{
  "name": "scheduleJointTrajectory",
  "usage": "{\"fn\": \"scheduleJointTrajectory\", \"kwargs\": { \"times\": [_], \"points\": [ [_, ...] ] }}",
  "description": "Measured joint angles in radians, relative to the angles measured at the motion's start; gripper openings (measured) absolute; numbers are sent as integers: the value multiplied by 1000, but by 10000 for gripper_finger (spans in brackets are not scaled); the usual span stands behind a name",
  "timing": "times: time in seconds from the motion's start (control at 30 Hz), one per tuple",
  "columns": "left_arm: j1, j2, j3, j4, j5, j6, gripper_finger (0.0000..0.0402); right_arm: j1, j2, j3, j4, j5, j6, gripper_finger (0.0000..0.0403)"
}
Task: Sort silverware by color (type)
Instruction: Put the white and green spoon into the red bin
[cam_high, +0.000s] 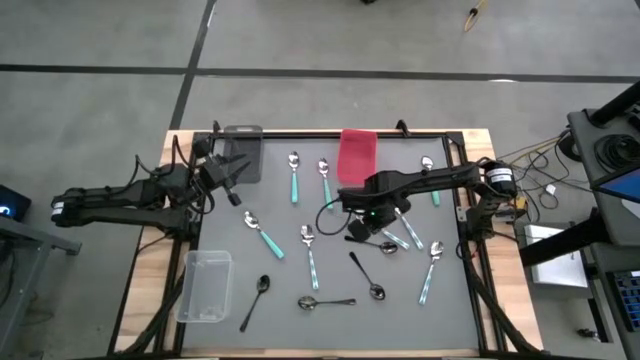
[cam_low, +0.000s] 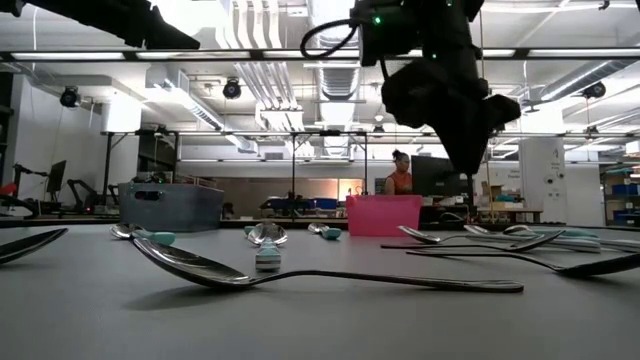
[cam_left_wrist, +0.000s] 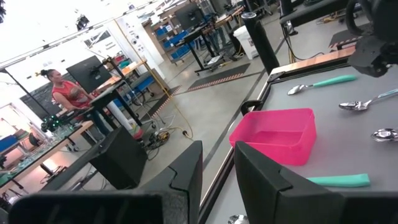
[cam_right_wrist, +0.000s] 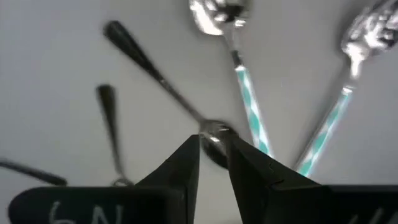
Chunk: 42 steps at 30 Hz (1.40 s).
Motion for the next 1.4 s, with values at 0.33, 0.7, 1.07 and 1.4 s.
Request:
{"fn": "scheduleJointTrajectory", "kwargs": {
  "times": [0.33,0.7,1.07,1.4],
  "points": [
    [0,1,0,0,0,0,76,10,0,-5,3,293,-118,211],
    [0,1,0,0,0,0,76,18,0,-18,59,240,-450,251],
    [0,15,0,0,0,0,76,20,0,-99,81,229,-469,229],
    [0,37,0,0,0,4,76,29,0,-180,206,251,-477,223]
  ]
}}
